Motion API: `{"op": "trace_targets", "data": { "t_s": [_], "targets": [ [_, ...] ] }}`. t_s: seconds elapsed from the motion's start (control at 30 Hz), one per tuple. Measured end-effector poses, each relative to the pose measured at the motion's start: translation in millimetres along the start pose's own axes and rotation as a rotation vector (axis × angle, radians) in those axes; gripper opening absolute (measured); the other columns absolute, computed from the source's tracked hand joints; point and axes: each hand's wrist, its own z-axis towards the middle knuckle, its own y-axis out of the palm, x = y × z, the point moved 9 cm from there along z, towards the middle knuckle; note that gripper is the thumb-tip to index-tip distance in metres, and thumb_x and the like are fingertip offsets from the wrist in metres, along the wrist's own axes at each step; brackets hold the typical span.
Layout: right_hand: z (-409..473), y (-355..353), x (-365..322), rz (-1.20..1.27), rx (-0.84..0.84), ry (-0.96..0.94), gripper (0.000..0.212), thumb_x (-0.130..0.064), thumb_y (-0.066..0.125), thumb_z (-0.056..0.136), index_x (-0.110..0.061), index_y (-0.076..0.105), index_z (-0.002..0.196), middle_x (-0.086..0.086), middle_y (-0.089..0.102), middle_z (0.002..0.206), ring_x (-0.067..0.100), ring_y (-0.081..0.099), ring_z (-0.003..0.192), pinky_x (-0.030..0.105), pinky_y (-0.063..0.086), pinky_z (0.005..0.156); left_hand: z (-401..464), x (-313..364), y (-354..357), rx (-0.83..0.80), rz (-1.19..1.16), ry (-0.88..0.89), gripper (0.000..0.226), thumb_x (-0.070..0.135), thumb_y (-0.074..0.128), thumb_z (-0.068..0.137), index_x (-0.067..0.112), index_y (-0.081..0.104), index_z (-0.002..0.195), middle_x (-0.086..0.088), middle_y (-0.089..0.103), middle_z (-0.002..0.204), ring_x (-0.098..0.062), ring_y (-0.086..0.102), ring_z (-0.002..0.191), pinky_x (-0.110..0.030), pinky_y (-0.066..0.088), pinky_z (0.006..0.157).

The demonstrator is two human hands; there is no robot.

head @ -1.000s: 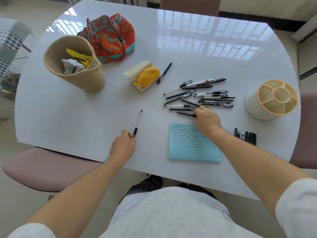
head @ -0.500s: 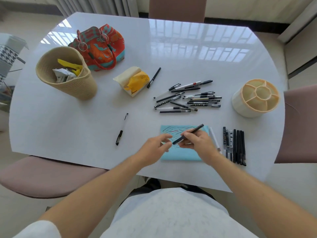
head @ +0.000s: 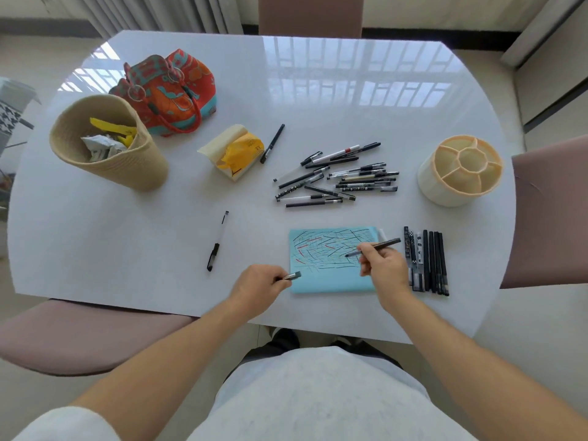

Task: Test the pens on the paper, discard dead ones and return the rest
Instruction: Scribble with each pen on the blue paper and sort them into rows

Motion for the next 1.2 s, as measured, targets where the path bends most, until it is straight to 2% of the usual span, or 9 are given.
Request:
{"op": "trace_targets", "data": {
  "t_s": [0.17, 0.27, 0.5, 0.63, 0.73, 0.83, 0.97, 1.07, 1.2],
  "targets": [
    [-18, 48, 10, -0.159, -0.219, -0.078, 0.015, -0.001, 0.067, 0.090, -0.011, 0.078, 0.087, 0.004, 0.078, 0.078, 0.024, 0.074, 0.072, 0.032, 0.062, 0.071, -7, 25, 13, 0.036, 0.133, 0.293, 0.016, 0.032, 0.065, 0.092, 0.020, 0.072, 0.101, 0.007, 0.070, 0.116, -0.015, 0.061, 0.110, -0.033, 0.051, 0.090],
    [-24, 73, 15, -0.326, -0.285, -0.170, 0.017, -0.006, 0.067, 0.085, -0.022, 0.073, 0.085, -0.003, 0.077, 0.079, 0.022, 0.075, 0.071, 0.031, 0.060, 0.070, -8, 28, 25, -0.008, 0.194, 0.387, 0.014, 0.027, 0.065, 0.092, 0.015, 0.071, 0.097, 0.006, 0.069, 0.116, -0.016, 0.059, 0.116, -0.032, 0.048, 0.091],
    [-33, 105, 15, -0.648, -0.390, -0.386, 0.010, -0.027, 0.068, 0.086, -0.030, 0.072, 0.095, -0.012, 0.078, 0.091, 0.011, 0.074, 0.083, 0.042, 0.059, 0.083, -12, 26, 27, -0.006, 0.217, 0.403, 0.017, 0.030, 0.063, 0.093, 0.015, 0.069, 0.098, 0.009, 0.064, 0.126, -0.009, 0.052, 0.124, -0.029, 0.048, 0.092],
    [-35, 109, 12, -0.738, -0.378, -0.432, 0.013, -0.025, 0.070, 0.089, -0.028, 0.074, 0.102, -0.012, 0.077, 0.093, 0.009, 0.073, 0.086, 0.040, 0.059, 0.084, -12, 22, 28, -0.033, 0.212, 0.389, 0.020, 0.030, 0.061, 0.096, 0.013, 0.069, 0.101, 0.009, 0.061, 0.132, -0.007, 0.046, 0.132, -0.025, 0.043, 0.096],
    [-35, 108, 12, -0.778, -0.382, -0.435, 0.010, -0.027, 0.068, 0.085, -0.026, 0.074, 0.093, -0.011, 0.076, 0.084, 0.012, 0.072, 0.081, 0.037, 0.058, 0.080, -13, 21, 30, -0.041, 0.203, 0.376, 0.022, 0.031, 0.060, 0.096, 0.014, 0.069, 0.106, 0.008, 0.059, 0.137, -0.008, 0.042, 0.137, -0.028, 0.043, 0.103],
    [-32, 101, 12, -0.684, -0.363, -0.373, 0.006, -0.020, 0.069, 0.083, -0.025, 0.072, 0.084, -0.010, 0.075, 0.079, 0.011, 0.072, 0.078, 0.034, 0.059, 0.077, -13, 19, 31, -0.047, 0.203, 0.360, 0.024, 0.033, 0.059, 0.097, 0.015, 0.069, 0.108, 0.008, 0.058, 0.140, -0.008, 0.040, 0.139, -0.027, 0.040, 0.104],
    [-25, 80, 10, -0.337, -0.256, -0.186, 0.016, -0.005, 0.068, 0.084, -0.020, 0.073, 0.082, 0.001, 0.076, 0.075, 0.018, 0.074, 0.072, 0.028, 0.059, 0.066, -13, 20, 28, -0.027, 0.158, 0.337, 0.018, 0.031, 0.061, 0.095, 0.016, 0.069, 0.103, 0.008, 0.064, 0.128, -0.007, 0.046, 0.132, -0.031, 0.047, 0.097],
    [-26, 64, 8, -0.168, -0.266, -0.104, 0.015, 0.003, 0.064, 0.088, -0.009, 0.072, 0.083, 0.010, 0.075, 0.074, 0.028, 0.074, 0.072, 0.035, 0.062, 0.065, -11, 17, 23, 0.017, 0.112, 0.271, 0.019, 0.032, 0.061, 0.095, 0.018, 0.068, 0.105, 0.006, 0.066, 0.124, -0.012, 0.056, 0.120, -0.033, 0.049, 0.094],
    [-33, 47, 6, -0.007, -0.303, -0.016, 0.007, -0.003, 0.063, 0.082, -0.005, 0.069, 0.083, 0.020, 0.071, 0.075, 0.023, 0.070, 0.063, 0.033, 0.061, 0.064, -8, 17, 13, 0.066, 0.029, 0.216, 0.017, 0.032, 0.061, 0.095, 0.021, 0.068, 0.105, 0.008, 0.068, 0.105, -0.014, 0.059, 0.096, -0.037, 0.050, 0.084]
  ]
}}
